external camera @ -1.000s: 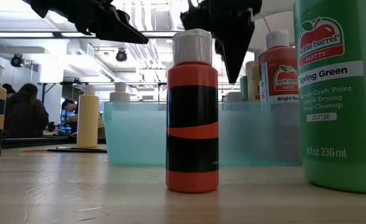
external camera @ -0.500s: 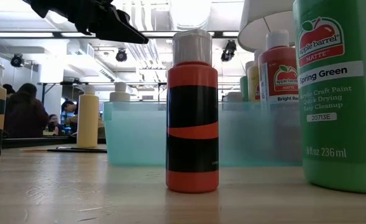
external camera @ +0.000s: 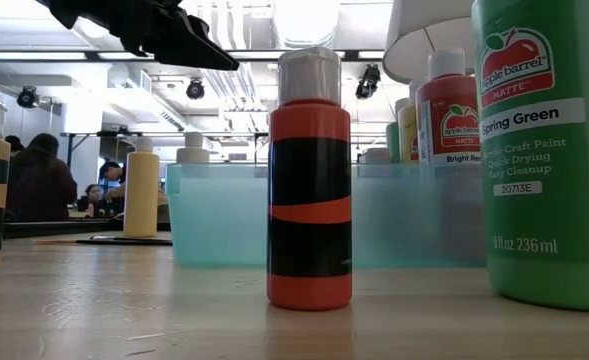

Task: Pick & Place Paint Supplies
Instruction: Put the dark pink paint bottle into the green bin

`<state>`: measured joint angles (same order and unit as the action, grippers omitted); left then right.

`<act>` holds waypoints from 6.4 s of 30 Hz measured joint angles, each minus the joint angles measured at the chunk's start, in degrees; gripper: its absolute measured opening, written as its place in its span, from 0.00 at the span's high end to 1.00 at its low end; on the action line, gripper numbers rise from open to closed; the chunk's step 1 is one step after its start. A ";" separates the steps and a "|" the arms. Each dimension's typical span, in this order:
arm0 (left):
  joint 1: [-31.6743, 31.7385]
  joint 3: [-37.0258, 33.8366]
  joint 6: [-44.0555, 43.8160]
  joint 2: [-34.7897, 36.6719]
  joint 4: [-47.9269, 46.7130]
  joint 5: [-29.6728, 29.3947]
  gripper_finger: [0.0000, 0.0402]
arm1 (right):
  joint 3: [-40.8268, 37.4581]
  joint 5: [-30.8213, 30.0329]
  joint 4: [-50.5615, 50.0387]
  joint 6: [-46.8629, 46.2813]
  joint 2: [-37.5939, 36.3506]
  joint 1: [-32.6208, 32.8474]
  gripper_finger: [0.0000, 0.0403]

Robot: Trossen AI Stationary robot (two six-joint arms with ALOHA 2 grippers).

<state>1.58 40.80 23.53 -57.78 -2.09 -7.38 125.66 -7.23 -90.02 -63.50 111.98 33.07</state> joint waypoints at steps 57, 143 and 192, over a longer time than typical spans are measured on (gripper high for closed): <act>-0.01 -0.01 -0.11 0.00 -0.11 0.00 0.53 | -47.60 9.42 18.96 -2.52 -12.72 -5.34 0.51; -0.02 -0.01 -0.17 -0.02 -0.13 0.01 0.53 | -50.72 6.76 23.26 -4.61 -14.16 -2.44 0.51; -0.01 -0.01 -0.17 -0.02 -0.11 0.02 0.53 | -45.57 5.42 10.84 -3.87 -14.72 -2.46 0.72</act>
<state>1.57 40.78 23.35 -57.80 -2.20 -7.35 80.09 -1.80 -79.18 -67.37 97.26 30.61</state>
